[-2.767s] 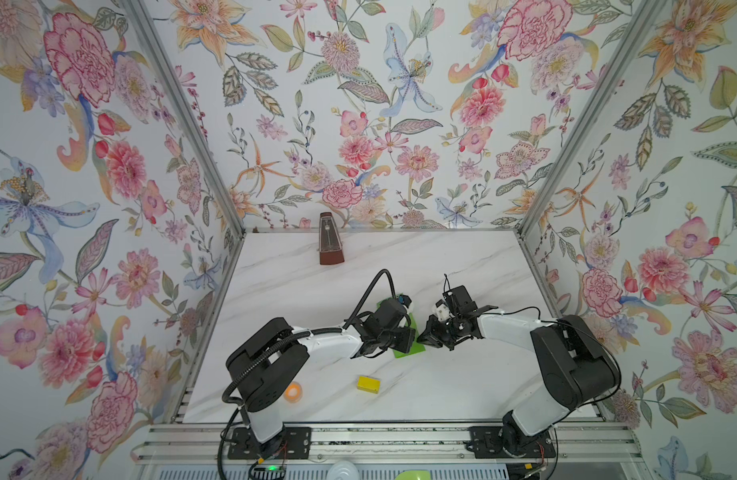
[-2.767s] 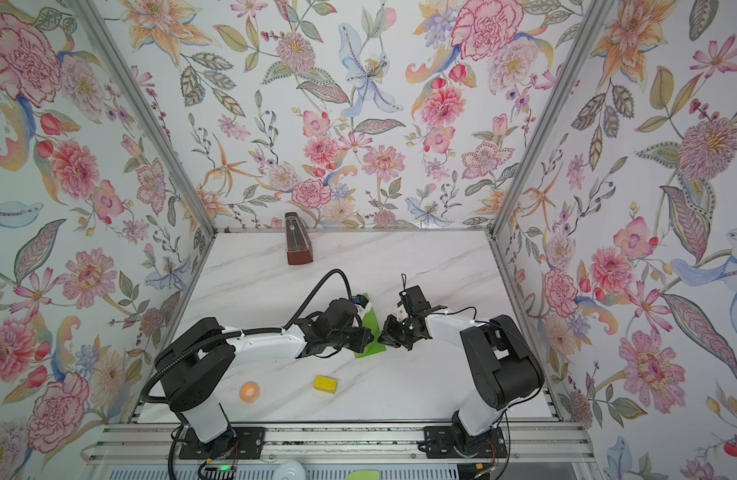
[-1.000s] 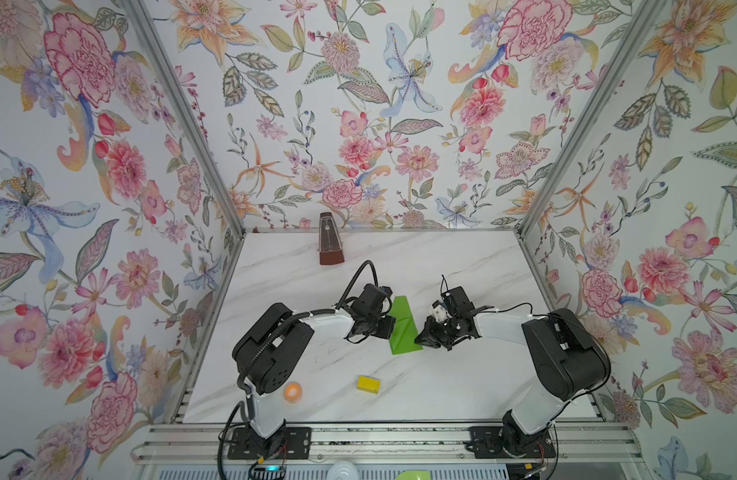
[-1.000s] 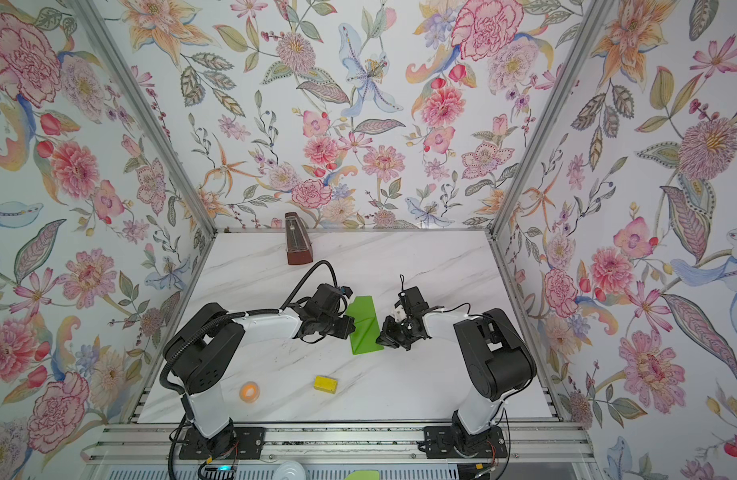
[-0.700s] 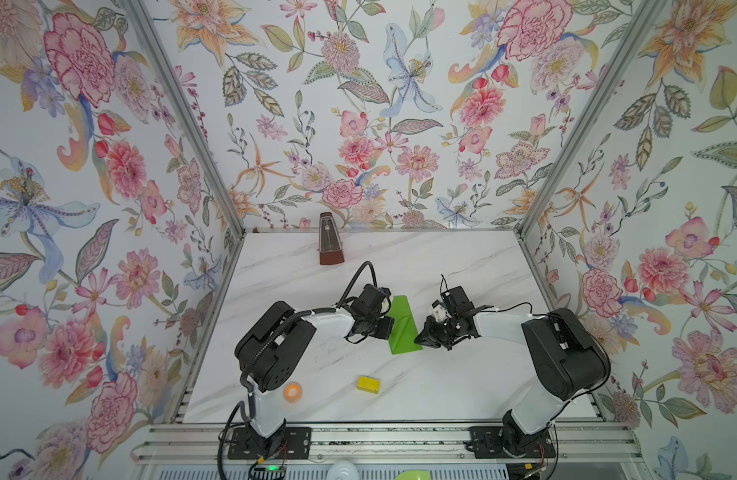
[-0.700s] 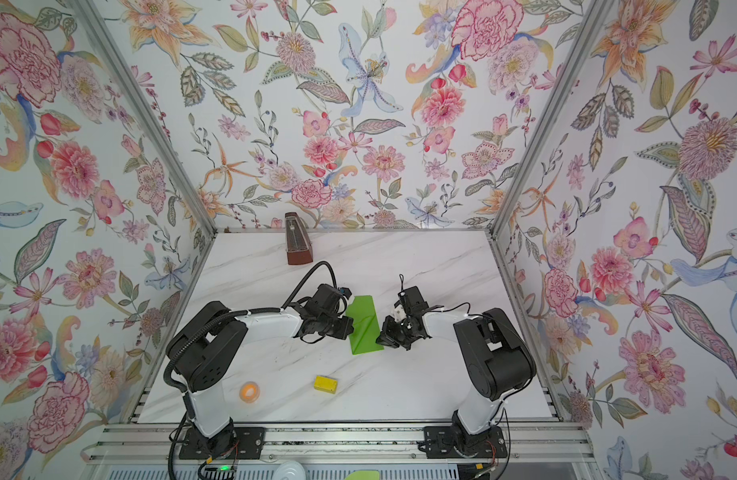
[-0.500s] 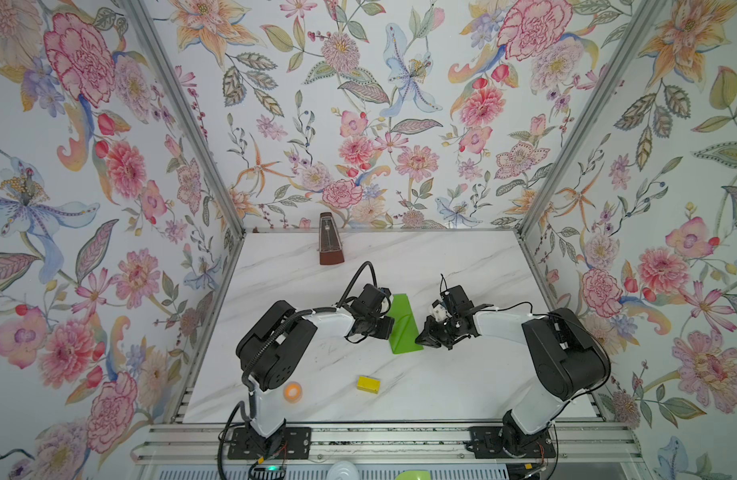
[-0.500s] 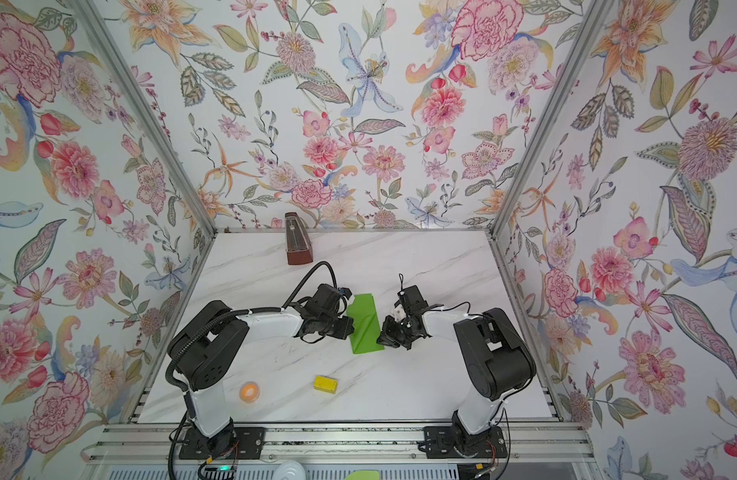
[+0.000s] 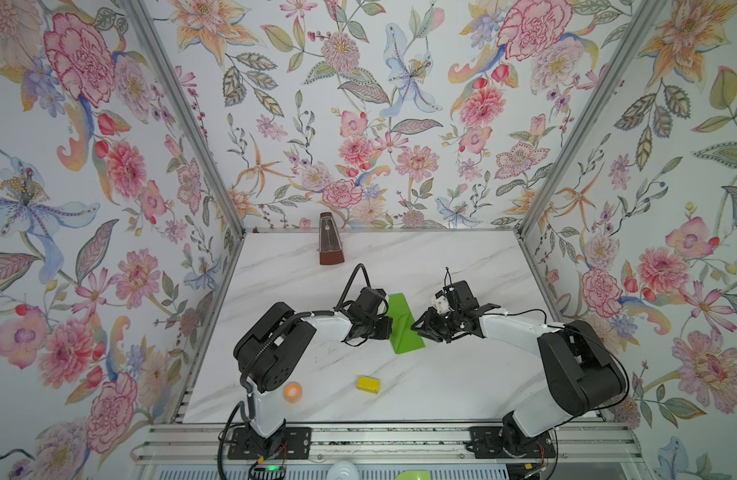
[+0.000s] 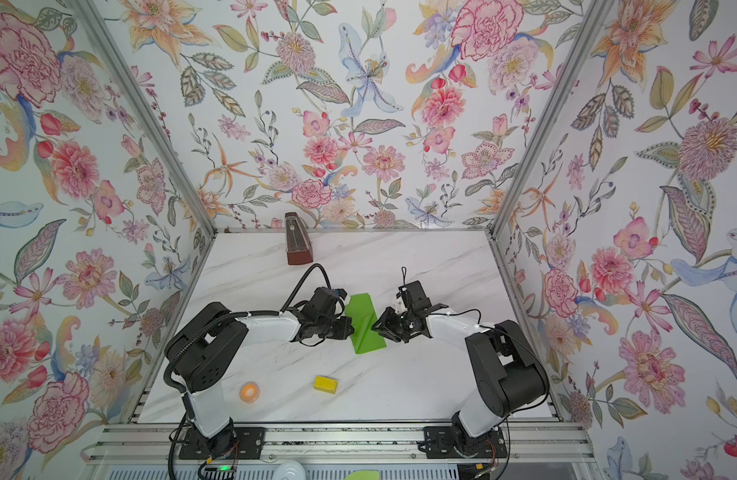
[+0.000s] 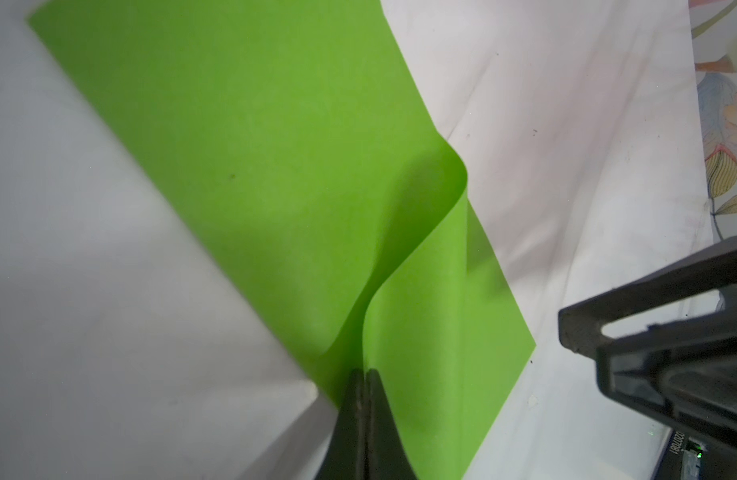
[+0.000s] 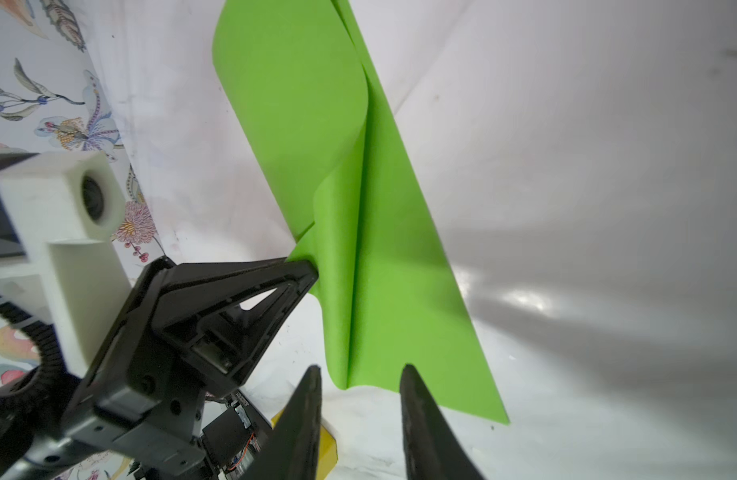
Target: Fold a paper plane with a square sheet of paper (fold left side to right side)
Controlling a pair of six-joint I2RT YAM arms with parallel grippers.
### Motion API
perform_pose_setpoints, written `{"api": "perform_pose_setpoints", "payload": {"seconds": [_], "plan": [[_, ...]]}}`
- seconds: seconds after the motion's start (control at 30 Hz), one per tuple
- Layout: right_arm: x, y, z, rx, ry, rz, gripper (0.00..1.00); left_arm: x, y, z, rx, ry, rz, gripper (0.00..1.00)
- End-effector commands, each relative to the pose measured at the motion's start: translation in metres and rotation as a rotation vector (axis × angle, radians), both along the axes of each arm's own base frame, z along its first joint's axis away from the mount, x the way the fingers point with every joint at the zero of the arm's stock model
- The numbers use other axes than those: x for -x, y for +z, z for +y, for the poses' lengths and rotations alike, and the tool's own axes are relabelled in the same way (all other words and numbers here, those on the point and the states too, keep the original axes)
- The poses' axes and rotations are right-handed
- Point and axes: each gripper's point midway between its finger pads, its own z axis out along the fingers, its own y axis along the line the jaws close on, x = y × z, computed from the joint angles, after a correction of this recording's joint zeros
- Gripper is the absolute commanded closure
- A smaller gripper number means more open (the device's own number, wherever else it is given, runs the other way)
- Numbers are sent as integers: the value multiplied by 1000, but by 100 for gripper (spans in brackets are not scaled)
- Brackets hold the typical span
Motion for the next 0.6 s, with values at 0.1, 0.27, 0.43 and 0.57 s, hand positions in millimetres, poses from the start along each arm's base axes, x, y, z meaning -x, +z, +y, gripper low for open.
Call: {"api": "perform_pose_setpoints", "payload": {"seconds": [0.1,0.27,0.43,0.57], "plan": [[-2,-3,25,-95,1,0,64,24,-12,12,-37,113,70,100],[-2,-15,33,-112,20,17,62,26,-6,11,-13,139,64,100],[-1,-27,35,-103,28,34,62,27,-2,6,1,127,59,100],[2,-33,36,-111,35,47,64,25,2,4,10,120,50,100]]}}
